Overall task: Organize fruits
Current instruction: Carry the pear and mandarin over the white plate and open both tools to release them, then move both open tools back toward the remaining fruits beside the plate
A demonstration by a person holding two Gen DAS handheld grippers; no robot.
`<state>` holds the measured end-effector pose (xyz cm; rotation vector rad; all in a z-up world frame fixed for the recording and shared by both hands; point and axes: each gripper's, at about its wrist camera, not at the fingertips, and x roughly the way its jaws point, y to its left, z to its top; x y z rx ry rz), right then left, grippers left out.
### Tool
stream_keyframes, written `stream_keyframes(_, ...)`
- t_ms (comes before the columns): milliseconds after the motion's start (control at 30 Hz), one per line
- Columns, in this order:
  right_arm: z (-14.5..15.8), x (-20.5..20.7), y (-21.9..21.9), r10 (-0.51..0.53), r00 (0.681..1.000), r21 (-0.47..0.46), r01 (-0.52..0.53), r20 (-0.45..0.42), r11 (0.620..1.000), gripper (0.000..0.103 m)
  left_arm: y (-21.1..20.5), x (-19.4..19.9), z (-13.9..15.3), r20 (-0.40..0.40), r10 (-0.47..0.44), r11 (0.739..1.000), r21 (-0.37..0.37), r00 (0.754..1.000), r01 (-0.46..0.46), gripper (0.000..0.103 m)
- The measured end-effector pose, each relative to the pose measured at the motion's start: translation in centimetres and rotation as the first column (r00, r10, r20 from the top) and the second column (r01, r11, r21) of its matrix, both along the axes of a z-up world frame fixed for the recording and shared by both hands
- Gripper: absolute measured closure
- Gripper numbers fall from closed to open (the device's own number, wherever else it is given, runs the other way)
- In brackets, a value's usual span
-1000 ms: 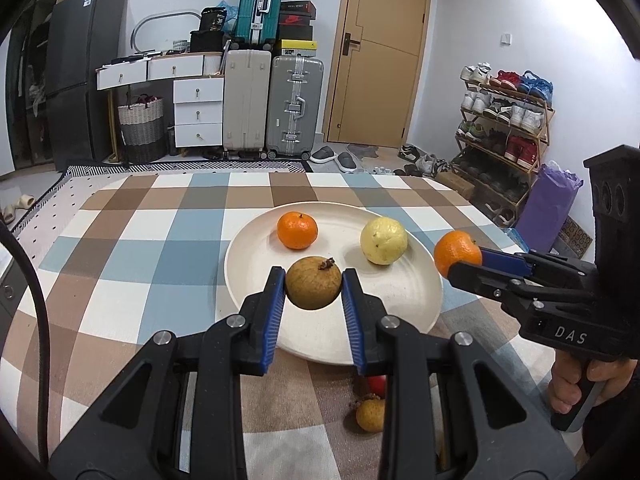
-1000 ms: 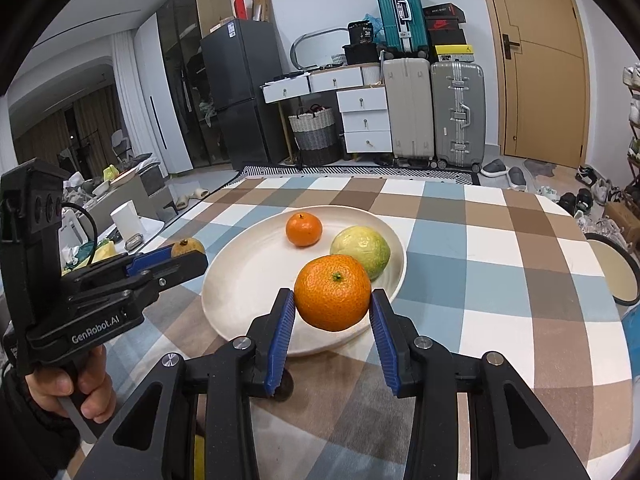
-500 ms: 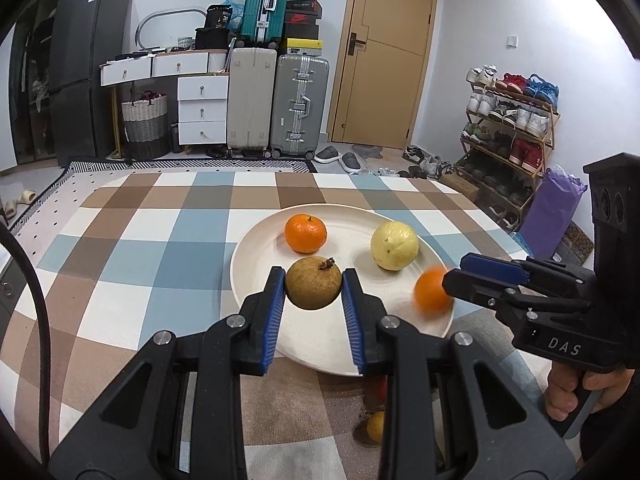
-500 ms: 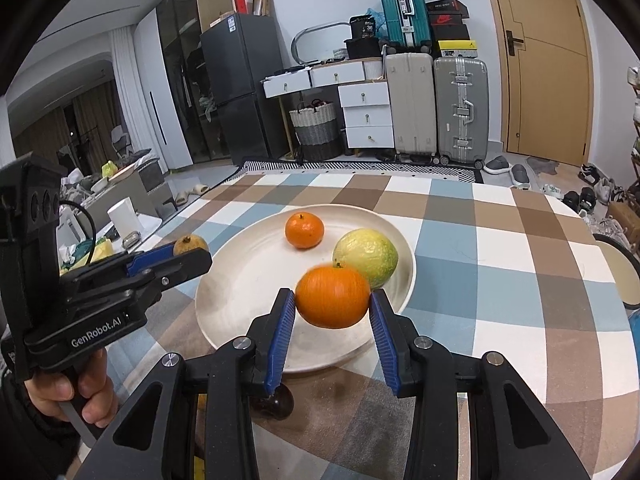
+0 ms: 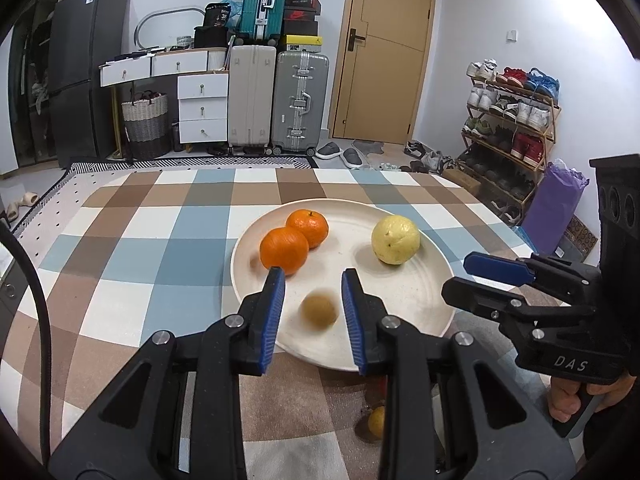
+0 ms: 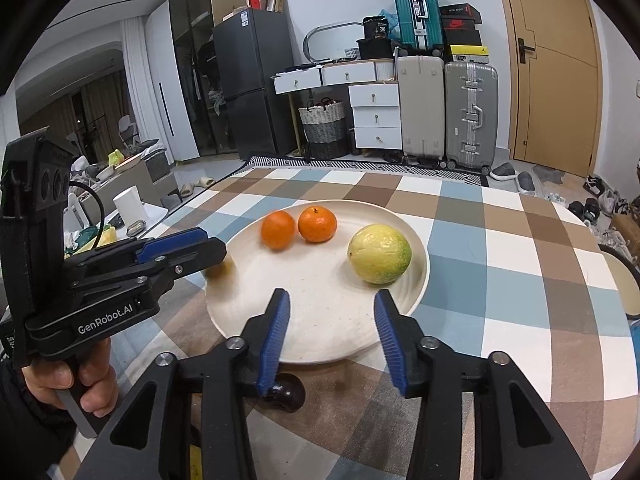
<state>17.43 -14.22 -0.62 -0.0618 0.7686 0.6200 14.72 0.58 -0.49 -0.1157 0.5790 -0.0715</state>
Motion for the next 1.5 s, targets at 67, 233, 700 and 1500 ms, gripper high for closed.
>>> stream_keyframes(67, 0.0, 0.0, -0.1, -0.005, 1.000, 0.001, 0.005, 0.002, 1.000, 0.054, 0.0, -0.1, -0.1, -0.002, 0.002, 1.000, 0.001, 1.000, -0.002, 0.075)
stream_keyframes(233, 0.0, 0.0, -0.4, -0.015, 1.000, -0.001, 0.015, 0.003, 1.000, 0.052, 0.3, -0.5, 0.1, 0.010, 0.021, 1.000, -0.005, 1.000, -0.021, 0.046)
stream_keyframes(700, 0.2, -0.7, -1.3, -0.002, 1.000, 0.003, 0.002, 0.002, 1.000, 0.015, 0.2, -2.9, 0.3, 0.009, 0.022, 0.999, 0.029, 1.000, -0.022, 0.002)
stream_keyframes(1500, -2.7, -0.9, -1.1, 0.105, 0.976, -0.083, -0.123, -0.192, 0.989, 0.001, -1.7, -4.5, -1.3, -0.146, -0.135, 0.989, 0.046, 0.980, 0.143, 0.001)
